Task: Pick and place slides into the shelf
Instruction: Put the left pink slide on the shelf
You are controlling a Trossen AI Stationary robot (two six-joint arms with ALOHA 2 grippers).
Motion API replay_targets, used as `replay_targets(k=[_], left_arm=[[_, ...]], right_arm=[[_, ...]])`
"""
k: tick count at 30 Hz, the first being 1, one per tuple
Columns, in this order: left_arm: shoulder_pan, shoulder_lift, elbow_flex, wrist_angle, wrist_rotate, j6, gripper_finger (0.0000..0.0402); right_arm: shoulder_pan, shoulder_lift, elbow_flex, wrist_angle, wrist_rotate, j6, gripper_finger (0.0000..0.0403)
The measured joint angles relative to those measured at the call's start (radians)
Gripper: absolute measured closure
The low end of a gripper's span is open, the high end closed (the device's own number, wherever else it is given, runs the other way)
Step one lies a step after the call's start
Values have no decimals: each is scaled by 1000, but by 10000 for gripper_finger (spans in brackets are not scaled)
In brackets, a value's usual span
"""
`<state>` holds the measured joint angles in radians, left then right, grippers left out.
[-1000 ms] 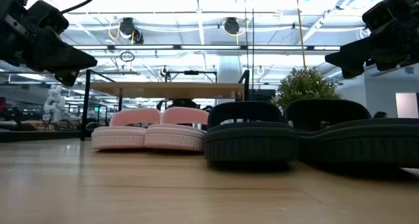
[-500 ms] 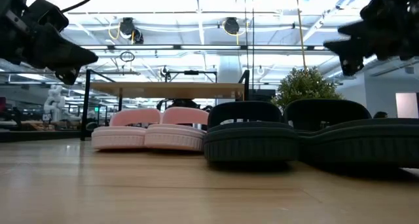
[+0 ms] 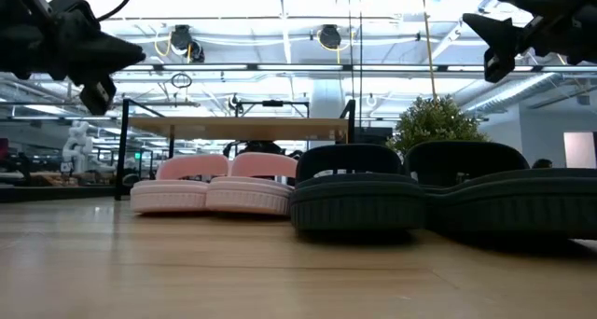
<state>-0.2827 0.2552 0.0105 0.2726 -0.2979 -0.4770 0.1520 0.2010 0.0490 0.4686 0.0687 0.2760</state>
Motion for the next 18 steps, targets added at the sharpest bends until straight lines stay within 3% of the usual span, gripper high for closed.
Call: replay_targets(k=[8, 18], left_arm=[[0, 0, 0, 60, 0, 57, 369], [-27, 0, 0, 67, 5, 63, 369]], right_arm=[[0, 48, 0, 64, -21, -115, 225], [0, 178, 0, 307, -35, -261, 225]])
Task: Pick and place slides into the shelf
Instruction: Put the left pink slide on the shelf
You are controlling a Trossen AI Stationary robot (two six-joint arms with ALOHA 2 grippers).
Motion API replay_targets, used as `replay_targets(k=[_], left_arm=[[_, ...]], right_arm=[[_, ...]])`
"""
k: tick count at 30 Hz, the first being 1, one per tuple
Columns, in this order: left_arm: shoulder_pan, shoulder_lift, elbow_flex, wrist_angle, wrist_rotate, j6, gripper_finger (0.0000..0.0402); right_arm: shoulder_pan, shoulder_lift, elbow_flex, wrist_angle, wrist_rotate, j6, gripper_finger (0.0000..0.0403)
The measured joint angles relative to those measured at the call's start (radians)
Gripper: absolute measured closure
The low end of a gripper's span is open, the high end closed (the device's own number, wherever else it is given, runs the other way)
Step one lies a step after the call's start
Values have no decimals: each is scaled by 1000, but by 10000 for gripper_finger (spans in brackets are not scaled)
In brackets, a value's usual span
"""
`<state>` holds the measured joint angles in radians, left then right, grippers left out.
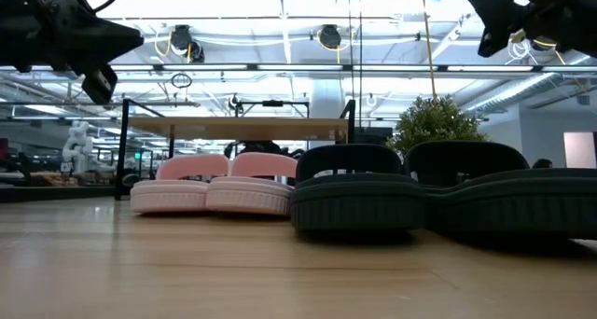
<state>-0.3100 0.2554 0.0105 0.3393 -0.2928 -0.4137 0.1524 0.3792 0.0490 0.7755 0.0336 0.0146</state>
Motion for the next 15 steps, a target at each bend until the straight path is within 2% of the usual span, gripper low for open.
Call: replay_targets(k=[7, 11, 15], left_arm=[[-101, 1, 0, 81, -8, -3, 369], [-175, 55, 35, 79, -85, 25, 369], [-255, 197, 133, 52, -193, 78, 369]], right_arm=[[7, 124, 10, 156, -111, -5, 225], [40, 190, 46, 156, -114, -58, 225], [74, 252, 87, 177, -112, -127, 225]])
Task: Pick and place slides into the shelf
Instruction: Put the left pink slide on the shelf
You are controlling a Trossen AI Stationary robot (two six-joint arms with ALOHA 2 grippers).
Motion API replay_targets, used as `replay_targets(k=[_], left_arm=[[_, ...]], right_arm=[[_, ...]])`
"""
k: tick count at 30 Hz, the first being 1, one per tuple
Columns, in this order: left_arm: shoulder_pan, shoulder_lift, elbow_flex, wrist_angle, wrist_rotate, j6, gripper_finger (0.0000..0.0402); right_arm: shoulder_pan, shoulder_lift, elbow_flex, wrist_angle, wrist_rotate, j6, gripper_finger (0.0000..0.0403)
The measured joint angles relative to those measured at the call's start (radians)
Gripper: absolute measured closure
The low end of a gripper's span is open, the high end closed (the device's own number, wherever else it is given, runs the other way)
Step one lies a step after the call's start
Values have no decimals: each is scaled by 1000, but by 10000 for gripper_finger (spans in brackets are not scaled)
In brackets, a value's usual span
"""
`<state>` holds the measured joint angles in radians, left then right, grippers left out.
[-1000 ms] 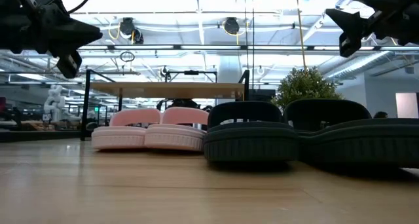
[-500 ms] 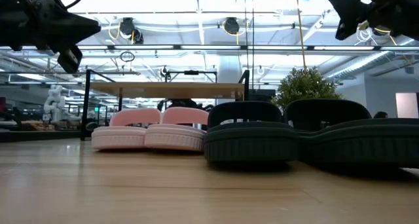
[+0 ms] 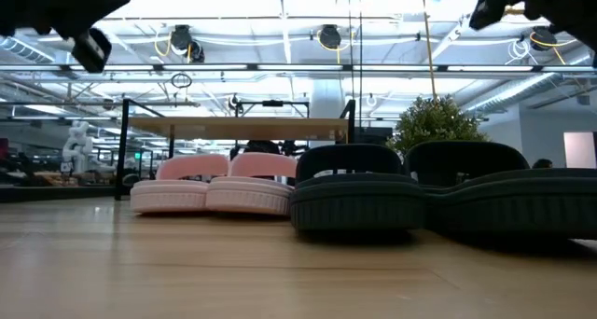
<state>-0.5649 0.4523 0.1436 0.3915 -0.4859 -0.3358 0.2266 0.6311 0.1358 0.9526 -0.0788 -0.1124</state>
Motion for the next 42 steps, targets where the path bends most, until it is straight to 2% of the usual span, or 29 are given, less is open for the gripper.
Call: replay_targets(k=[5, 8, 11, 14, 20, 24, 31, 37, 42], left_arm=[[-95, 261, 221, -252, -179, -11, 369], [-131, 440, 372, -482, -289, -103, 369], [-146, 601, 498, -669, -369, -225, 369], [-142, 742, 573, -756, -388, -300, 369], [-98, 951, 630, -761, -377, -328, 369], [-56, 1024, 639, -762, -376, -326, 369], [9, 1101, 640, -762, -372, -147, 369], [75, 1115, 640, -757, -374, -75, 369], [116, 1111, 640, -756, -344, -29, 369]], right_arm=[[30, 68, 47, 8, 2, -58, 225], [42, 106, 65, 8, 18, -88, 225], [56, 135, 68, 7, 100, -122, 225], [66, 163, 68, 6, 191, -147, 225], [70, 207, 69, 9, 282, -170, 225], [70, 222, 69, 8, 292, -169, 225], [70, 224, 70, -1, 293, -193, 225], [70, 223, 70, -13, 296, -221, 225], [70, 223, 70, -36, 398, -225, 225]])
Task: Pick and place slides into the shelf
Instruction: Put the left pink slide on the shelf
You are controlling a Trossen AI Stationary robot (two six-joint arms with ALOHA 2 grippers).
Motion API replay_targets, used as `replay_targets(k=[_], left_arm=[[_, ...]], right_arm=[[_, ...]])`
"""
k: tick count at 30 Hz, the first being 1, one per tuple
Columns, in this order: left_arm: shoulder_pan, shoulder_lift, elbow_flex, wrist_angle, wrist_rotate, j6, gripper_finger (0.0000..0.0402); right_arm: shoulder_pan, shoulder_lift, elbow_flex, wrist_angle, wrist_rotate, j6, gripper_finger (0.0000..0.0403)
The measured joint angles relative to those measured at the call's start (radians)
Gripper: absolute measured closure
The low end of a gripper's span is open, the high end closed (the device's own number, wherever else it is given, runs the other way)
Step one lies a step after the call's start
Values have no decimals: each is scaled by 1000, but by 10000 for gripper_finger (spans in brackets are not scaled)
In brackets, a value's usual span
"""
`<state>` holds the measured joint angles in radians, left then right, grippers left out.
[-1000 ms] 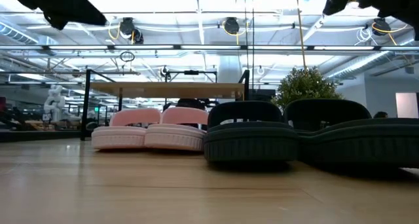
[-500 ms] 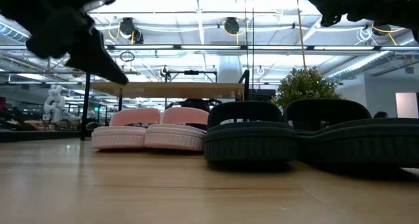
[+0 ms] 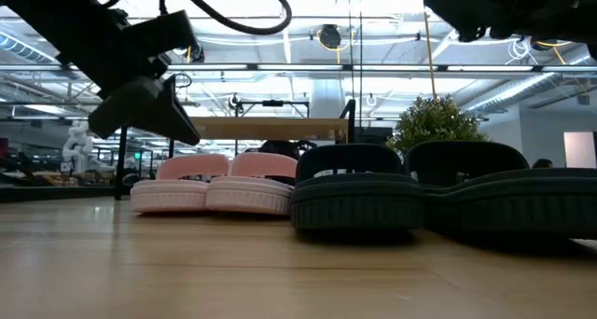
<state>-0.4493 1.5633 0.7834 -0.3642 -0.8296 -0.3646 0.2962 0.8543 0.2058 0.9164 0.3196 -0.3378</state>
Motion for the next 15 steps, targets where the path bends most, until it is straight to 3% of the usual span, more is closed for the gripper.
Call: replay_targets(k=[4, 15], left_arm=[[20, 0, 0, -4, 21, 32, 369], [71, 0, 0, -69, 27, 44, 368]], right_arm=[[0, 0, 0, -39, 74, 1, 225], [0, 0, 0, -46, 74, -7, 225]])
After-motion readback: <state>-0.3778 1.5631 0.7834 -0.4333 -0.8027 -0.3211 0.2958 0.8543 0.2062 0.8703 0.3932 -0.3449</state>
